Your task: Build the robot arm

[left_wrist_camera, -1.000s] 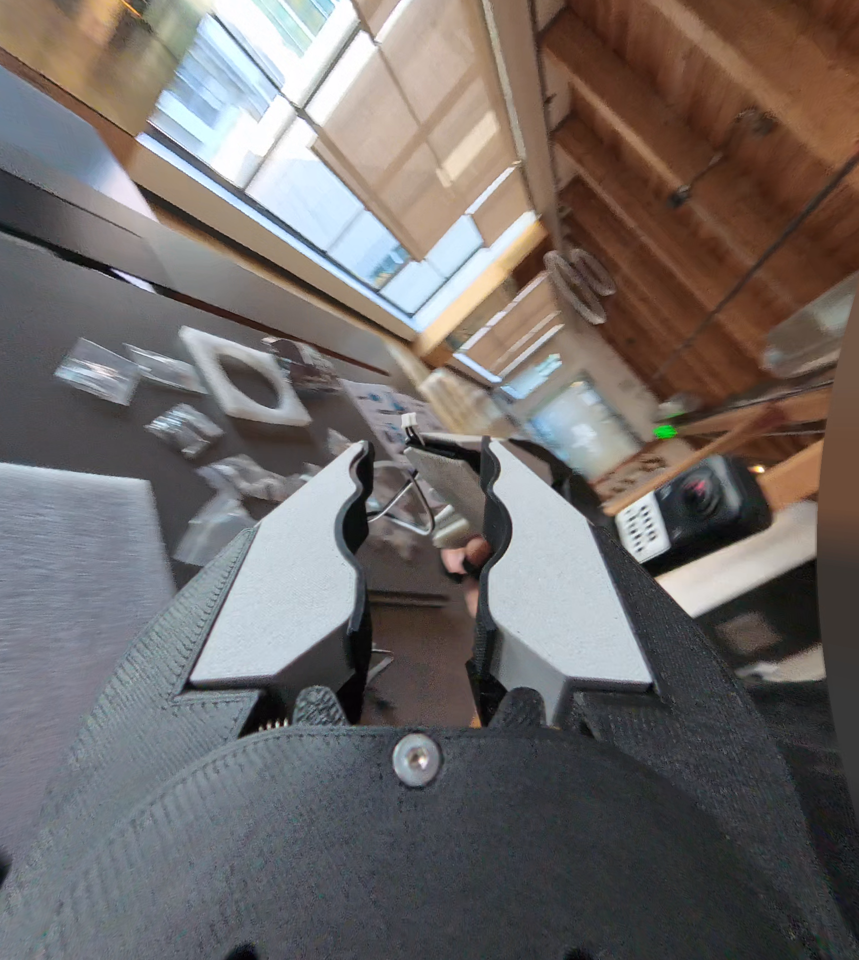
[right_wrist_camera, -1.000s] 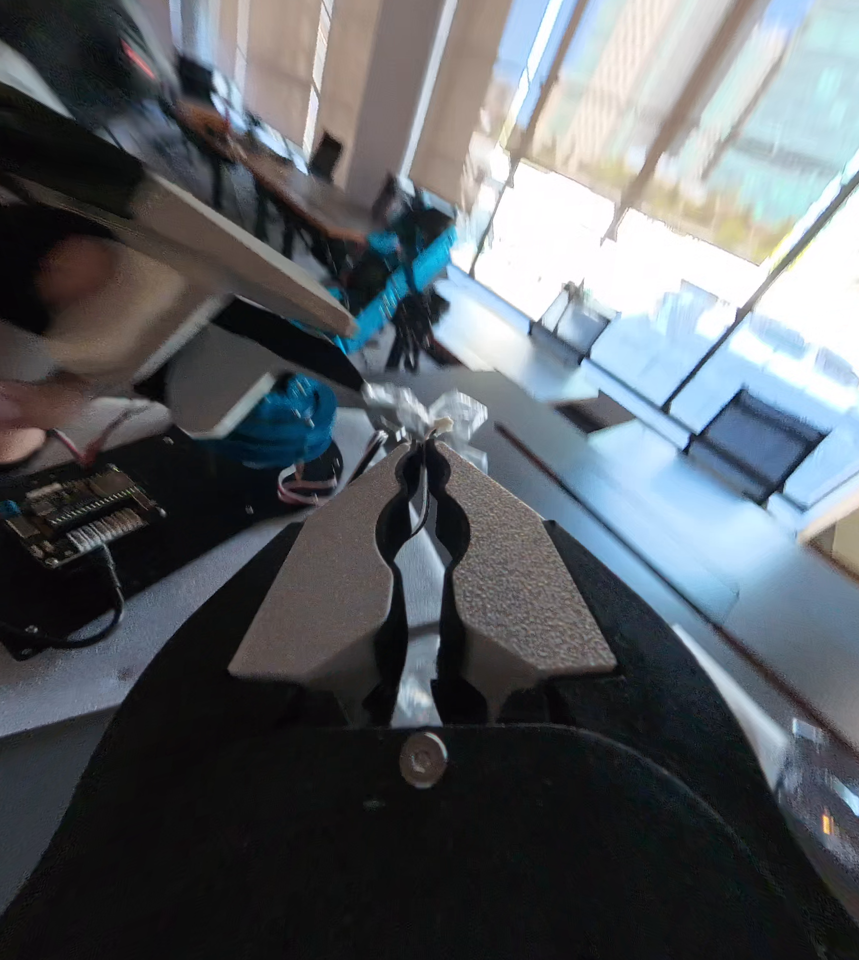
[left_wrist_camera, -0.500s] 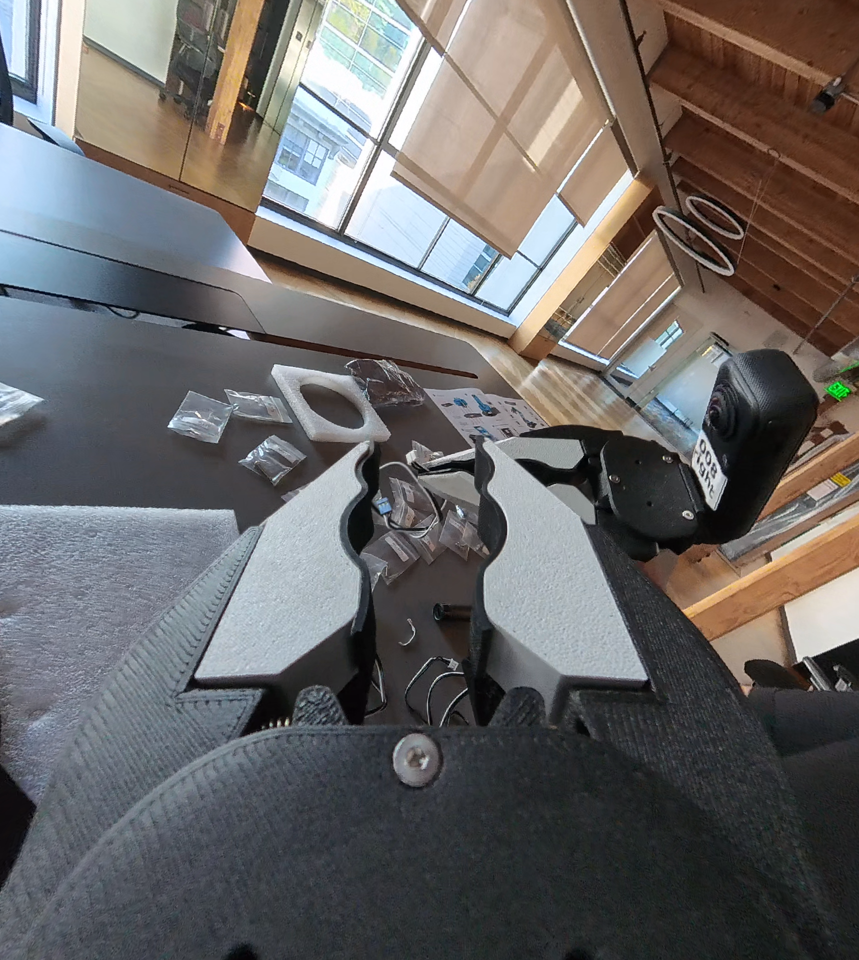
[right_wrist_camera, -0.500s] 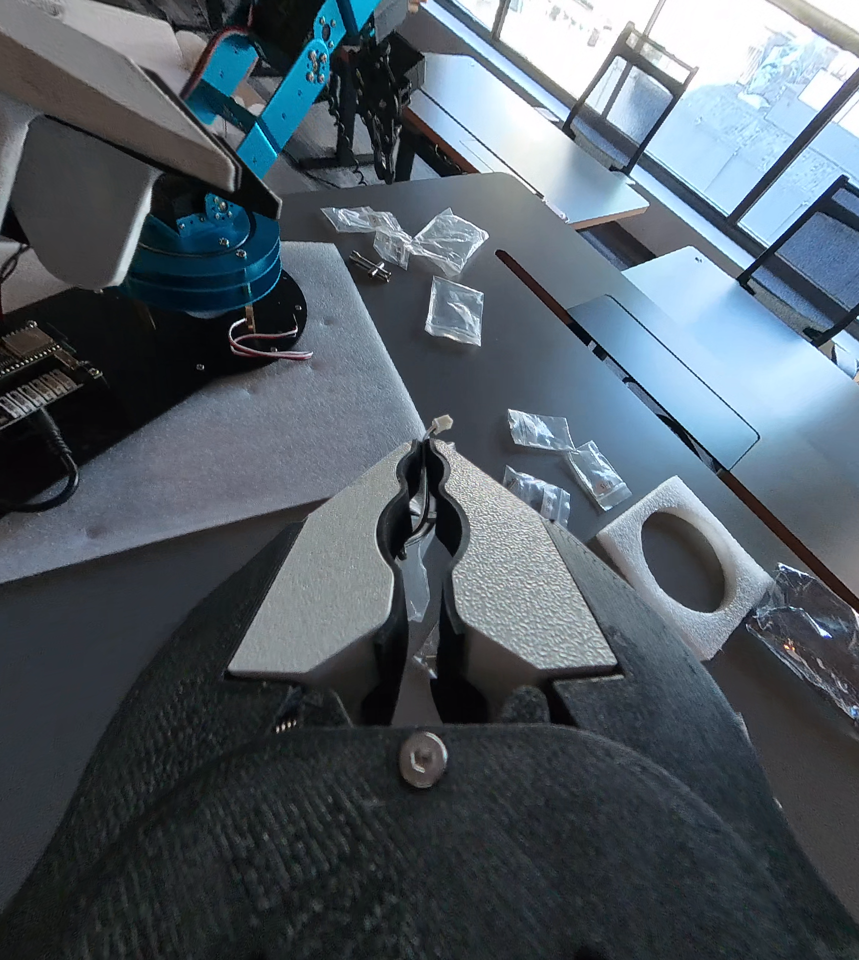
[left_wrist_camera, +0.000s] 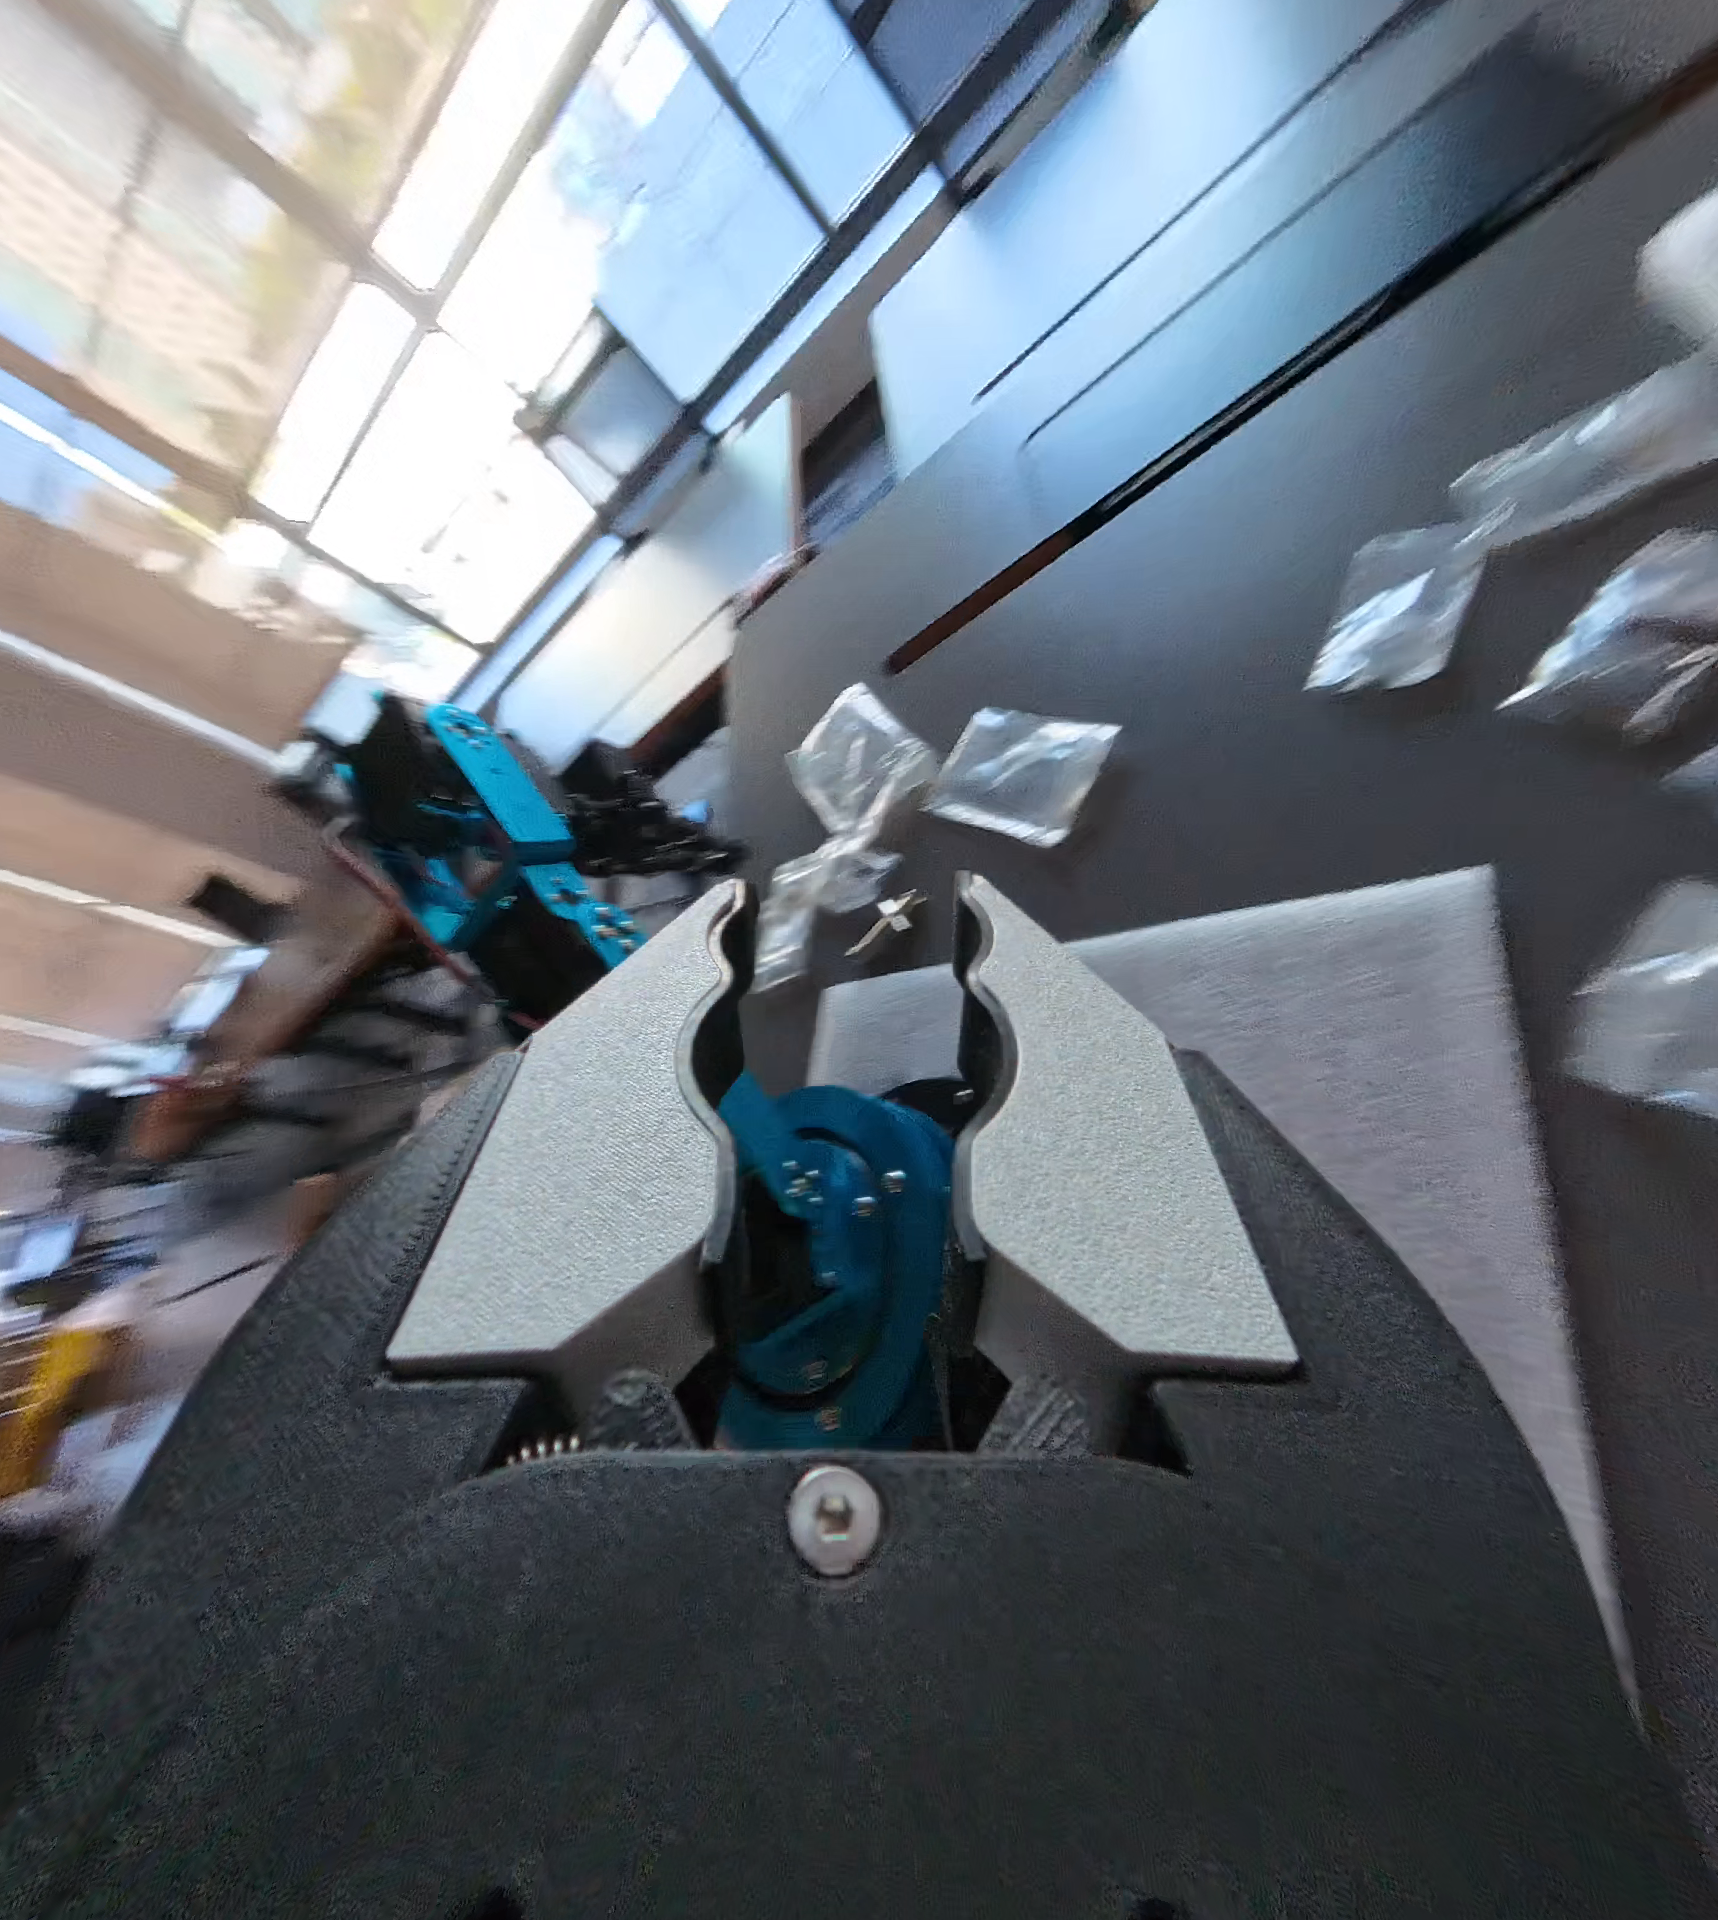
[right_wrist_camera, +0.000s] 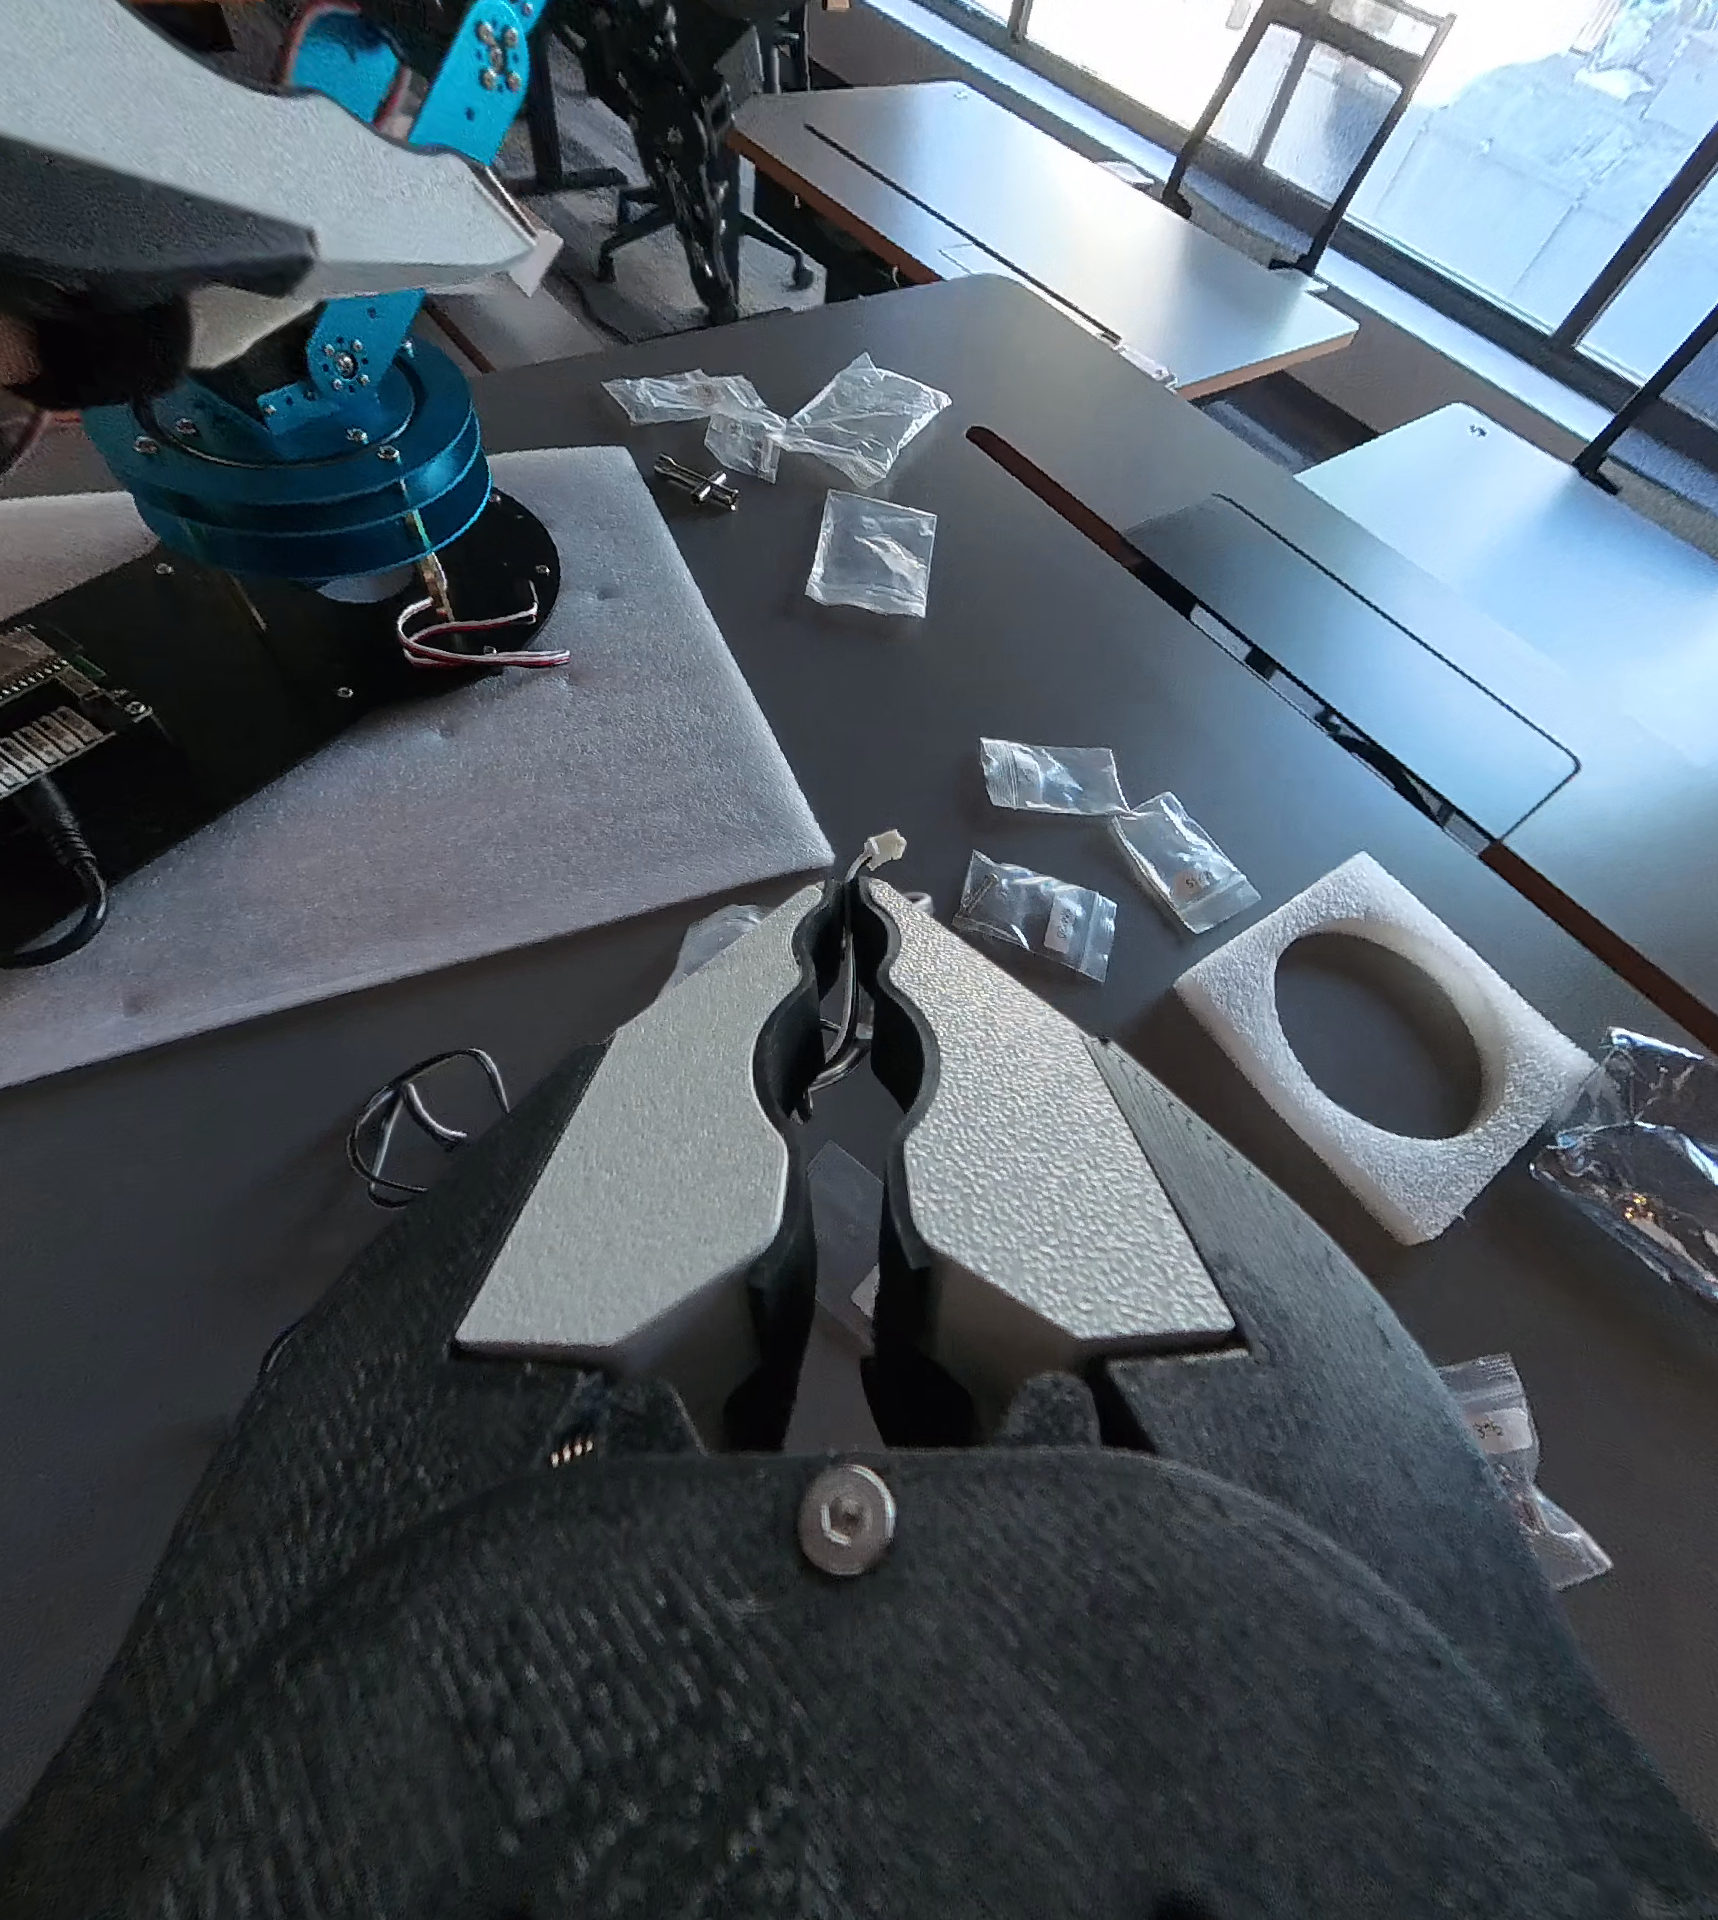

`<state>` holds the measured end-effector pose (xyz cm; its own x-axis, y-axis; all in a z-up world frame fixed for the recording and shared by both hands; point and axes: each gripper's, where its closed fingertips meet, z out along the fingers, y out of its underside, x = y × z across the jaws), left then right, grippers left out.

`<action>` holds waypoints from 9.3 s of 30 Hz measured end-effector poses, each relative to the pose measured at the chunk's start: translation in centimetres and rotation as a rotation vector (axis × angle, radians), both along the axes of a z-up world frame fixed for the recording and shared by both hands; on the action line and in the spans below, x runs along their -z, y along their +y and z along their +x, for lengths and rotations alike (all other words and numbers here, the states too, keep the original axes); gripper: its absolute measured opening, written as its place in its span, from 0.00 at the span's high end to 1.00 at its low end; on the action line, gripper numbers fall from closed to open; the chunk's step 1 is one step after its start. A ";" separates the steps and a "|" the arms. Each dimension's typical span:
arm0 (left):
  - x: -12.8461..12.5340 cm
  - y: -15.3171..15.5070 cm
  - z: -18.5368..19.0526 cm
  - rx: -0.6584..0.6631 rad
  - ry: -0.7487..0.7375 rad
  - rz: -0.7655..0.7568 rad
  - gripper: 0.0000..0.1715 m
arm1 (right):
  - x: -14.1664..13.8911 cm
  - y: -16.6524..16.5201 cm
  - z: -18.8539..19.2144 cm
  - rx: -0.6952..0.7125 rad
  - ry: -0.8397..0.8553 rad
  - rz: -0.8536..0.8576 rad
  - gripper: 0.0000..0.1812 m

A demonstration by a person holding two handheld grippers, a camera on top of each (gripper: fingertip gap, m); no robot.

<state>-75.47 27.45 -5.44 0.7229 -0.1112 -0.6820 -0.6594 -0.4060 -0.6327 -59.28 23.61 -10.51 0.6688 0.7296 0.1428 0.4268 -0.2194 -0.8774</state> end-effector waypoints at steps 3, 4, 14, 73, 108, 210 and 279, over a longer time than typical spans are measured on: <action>0.7 0.6 0.3 -0.019 0.134 -0.028 0.77 | 0.5 0.2 0.6 -0.007 0.023 -0.023 1.00; 0.8 0.7 0.4 -0.017 0.179 -0.030 0.77 | 0.7 0.3 0.7 -0.008 0.027 -0.028 1.00; 1.8 0.5 0.2 -0.027 0.290 -0.070 0.76 | 1.0 0.5 1.5 -0.015 0.062 -0.040 1.00; -4.5 -13.3 -4.1 0.783 -1.676 -0.644 0.81 | -9.3 -10.7 -20.0 -0.379 0.076 0.455 1.00; -3.1 -5.0 -14.6 0.936 -1.750 -0.625 0.82 | -7.6 -1.6 -29.5 0.063 0.161 0.383 1.00; 2.1 2.4 -23.4 0.882 -1.650 -0.309 0.85 | -2.1 7.2 -31.1 -0.062 -0.028 0.413 1.00; 1.6 6.4 -16.9 0.849 -2.017 -0.987 0.79 | -1.2 8.7 -32.2 0.047 -0.051 0.239 1.00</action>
